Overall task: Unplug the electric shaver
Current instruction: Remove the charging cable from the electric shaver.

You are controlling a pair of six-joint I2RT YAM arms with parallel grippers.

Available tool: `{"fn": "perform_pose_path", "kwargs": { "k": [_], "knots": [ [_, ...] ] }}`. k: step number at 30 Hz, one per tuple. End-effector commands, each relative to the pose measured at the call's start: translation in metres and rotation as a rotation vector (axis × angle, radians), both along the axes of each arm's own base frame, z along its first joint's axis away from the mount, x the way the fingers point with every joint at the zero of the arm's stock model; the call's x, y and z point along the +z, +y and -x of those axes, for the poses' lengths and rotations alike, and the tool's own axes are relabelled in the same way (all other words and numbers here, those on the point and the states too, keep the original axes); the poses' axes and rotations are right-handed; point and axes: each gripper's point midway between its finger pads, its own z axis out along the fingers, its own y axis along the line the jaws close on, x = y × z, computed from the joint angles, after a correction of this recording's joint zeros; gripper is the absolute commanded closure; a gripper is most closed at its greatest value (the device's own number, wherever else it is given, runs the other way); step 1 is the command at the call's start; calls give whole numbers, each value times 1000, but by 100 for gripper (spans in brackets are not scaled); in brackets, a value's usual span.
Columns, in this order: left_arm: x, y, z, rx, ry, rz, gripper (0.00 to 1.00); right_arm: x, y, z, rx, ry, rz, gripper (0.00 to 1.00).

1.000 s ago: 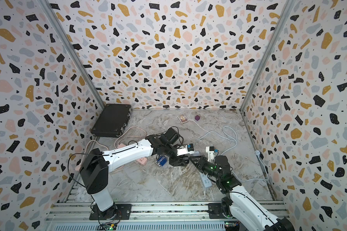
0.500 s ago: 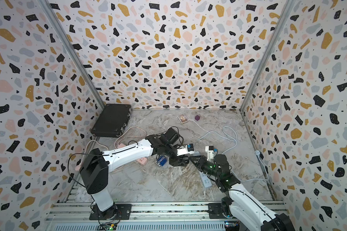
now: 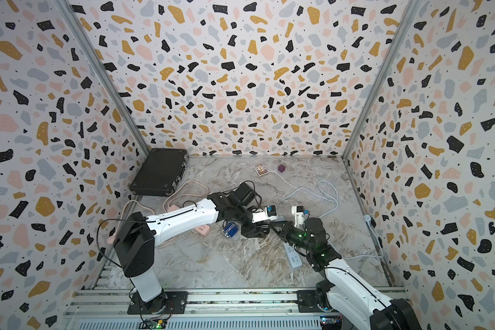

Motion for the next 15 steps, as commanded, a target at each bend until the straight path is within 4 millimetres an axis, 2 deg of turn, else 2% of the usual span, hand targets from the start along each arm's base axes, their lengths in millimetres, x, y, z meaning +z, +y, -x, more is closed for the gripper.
{"fn": "perform_pose_path", "kwargs": {
  "k": [1, 10, 15],
  "knots": [
    [7, -5, 3, -17, 4, 29, 47, 30, 6, -6, 22, -85, -37, 84],
    [5, -4, 2, -18, 1, 14, 48, 29, 5, -2, 21, -78, -28, 88],
    [4, -4, 1, -14, -3, 16, 48, 30, 3, 0, 17, -80, -21, 97]
  ]
}}
